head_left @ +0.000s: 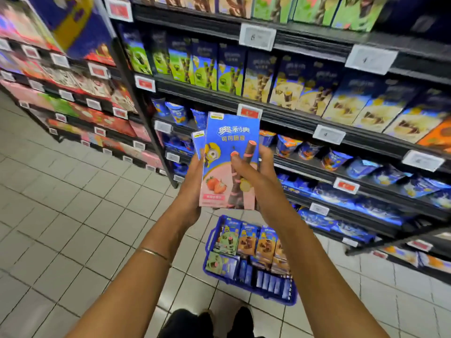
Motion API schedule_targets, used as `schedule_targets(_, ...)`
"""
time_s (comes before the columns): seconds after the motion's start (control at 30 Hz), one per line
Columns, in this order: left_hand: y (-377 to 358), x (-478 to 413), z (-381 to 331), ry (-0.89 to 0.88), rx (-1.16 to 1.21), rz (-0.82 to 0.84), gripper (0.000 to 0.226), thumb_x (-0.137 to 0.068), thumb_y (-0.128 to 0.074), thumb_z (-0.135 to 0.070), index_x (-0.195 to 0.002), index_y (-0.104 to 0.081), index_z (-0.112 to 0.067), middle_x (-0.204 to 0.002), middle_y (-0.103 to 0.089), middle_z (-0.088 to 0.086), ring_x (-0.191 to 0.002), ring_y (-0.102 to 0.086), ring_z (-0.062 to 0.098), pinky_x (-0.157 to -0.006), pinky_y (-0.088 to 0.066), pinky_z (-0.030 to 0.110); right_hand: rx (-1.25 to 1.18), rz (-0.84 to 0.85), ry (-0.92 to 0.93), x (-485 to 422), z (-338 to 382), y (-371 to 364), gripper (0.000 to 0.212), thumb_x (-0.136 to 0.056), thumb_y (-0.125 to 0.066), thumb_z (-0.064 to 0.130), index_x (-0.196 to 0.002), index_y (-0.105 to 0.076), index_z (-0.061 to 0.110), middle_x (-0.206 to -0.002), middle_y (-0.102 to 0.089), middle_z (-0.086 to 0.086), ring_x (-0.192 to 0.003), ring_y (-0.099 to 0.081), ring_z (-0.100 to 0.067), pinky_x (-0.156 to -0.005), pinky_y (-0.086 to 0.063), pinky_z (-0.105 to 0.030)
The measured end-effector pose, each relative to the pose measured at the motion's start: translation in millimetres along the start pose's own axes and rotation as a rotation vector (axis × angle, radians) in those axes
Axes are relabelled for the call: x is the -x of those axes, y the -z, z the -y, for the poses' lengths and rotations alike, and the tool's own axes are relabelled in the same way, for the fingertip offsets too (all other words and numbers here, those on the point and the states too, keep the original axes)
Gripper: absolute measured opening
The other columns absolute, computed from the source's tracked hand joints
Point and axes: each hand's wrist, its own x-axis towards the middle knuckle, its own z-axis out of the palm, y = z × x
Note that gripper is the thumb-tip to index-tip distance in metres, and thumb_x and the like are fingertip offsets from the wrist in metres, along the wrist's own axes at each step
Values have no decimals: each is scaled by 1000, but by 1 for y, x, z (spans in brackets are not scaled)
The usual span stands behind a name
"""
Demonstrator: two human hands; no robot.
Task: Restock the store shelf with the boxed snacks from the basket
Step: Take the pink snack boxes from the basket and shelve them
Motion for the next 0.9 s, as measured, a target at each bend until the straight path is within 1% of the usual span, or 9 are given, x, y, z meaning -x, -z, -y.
schedule_targets(0.13,12,30,-69,-110,-43,-71,71,-96,-53,-63,-147,-54,-13,-111,-80,0,-84,-79,16,-58,-60,27,-28,78,73,4,42,-46,62,-82,-79,42,-134,-50,25,-132,-65,-9,-112,-70,-27,-98,-55,-51)
schedule_targets(0.2,27,35,-96,-136,-61,-94,68,-104,-47,-61,-147,-52,-9,-81,-72,4,-66,-75,13,-47,-54,22,-38,122,109,1,56,-70,51,-82,-79,45,-126,-57,29,-125,-70,-6,-112,-70,-29,-101,-52,-57)
schedule_targets(0.23,38,36,-108,-151,-66,-95,64,-107,-43,-58,-148,-51,-10,-89,-56,23,-69,-75,15,-50,-55,23,-31,131,127,-1,63,-83,44,-82,-79,47,-120,-62,32,-118,-72,-3,-111,-70,-29,-101,-51,-58)
schedule_targets(0.3,60,35,-130,-186,-71,-58,59,-110,-38,-55,-149,-53,-13,-134,-71,12,-96,-77,24,-65,-58,28,-4,123,150,-5,76,-111,32,-81,-77,52,-108,-67,40,-104,-75,4,-105,-72,-24,-101,-52,-56)
schedule_targets(0.47,116,26,-193,-263,62,50,56,-113,-37,-47,-152,-49,-7,-141,-64,19,-126,-65,37,-98,-55,45,-11,146,223,-22,107,-188,12,-86,-70,47,-91,-70,36,-82,-72,14,-81,-71,-11,-86,-55,-44)
schedule_targets(0.57,146,20,-229,-340,102,121,60,-111,-38,-53,-149,-54,-8,-132,-71,14,-115,-72,29,-86,-60,37,96,127,291,-29,130,-231,15,-87,-66,46,-92,-68,32,-80,-72,16,-78,-71,-5,-75,-57,-32)
schedule_targets(0.73,172,2,-275,-338,111,221,80,-95,-55,-73,-151,-55,-16,-135,-70,14,-116,-72,34,-87,-61,42,279,-5,408,-46,155,-277,18,-77,-62,67,-89,-67,55,-114,-65,-8,-118,-61,-28,-106,-46,-51)
schedule_targets(0.8,173,-9,-287,-350,130,240,64,-97,-55,-64,-140,-67,-18,-126,-75,11,-107,-77,29,-80,-63,38,284,-43,434,-54,165,-285,14,-76,-60,69,-87,-64,61,-117,-64,-6,-119,-61,-26,-109,-44,-54)
schedule_targets(0.9,169,-28,-301,-340,160,265,45,-105,-47,-53,-117,-81,-27,-118,-79,6,-101,-79,23,-74,-64,33,271,-70,485,-73,177,-287,43,-76,-61,71,-111,-63,47,-125,-66,2,-120,-63,-19,-107,-46,-49)
